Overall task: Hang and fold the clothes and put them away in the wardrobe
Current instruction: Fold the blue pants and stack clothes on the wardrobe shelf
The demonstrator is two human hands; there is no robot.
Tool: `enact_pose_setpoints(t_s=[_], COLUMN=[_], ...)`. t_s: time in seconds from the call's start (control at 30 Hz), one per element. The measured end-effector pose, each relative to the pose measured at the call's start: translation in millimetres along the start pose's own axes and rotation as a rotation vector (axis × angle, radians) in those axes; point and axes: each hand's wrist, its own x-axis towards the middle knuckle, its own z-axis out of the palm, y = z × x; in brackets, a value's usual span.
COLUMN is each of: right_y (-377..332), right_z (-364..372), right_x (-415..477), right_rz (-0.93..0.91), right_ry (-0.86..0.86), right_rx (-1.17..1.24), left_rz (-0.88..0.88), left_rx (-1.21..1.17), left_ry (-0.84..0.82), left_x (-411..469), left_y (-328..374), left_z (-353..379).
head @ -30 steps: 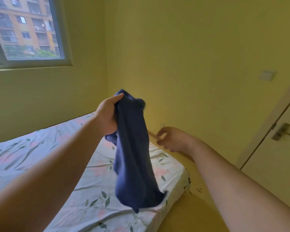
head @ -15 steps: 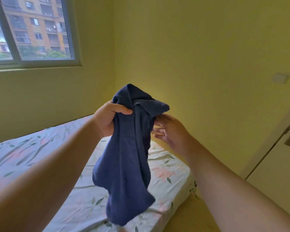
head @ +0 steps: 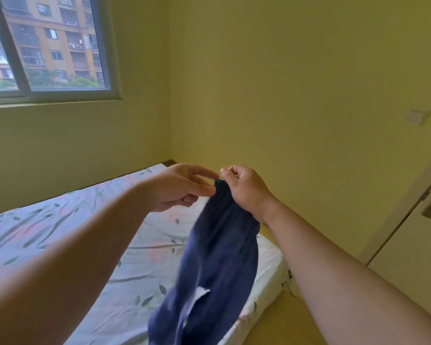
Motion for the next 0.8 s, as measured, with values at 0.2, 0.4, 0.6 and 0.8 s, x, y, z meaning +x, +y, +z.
enact_pose_setpoints(t_s=[0.2,0.4,0.6,0.8], right_y=[1,-2,13,38], right_z=[-11,-30,-51,-77], right_x=[-6,-5,-13,-10], right_rz=[-0.029,-0.056,0.019,0.085], right_ry=[-0.011,-0.011,-0.352,-0.485], right_rx=[-0.042,-0.044,-0.094,-0.638], left_rz=[0.020,0.170,0.276,0.370], left_rx=[0.294,0.641,0.304,0.359], left_ry=[0.045,0.095,0.297,0.477], left_x=[9,22,40,57], left_y=[1,-8,35,71], left_z=[10,32,-2,-58])
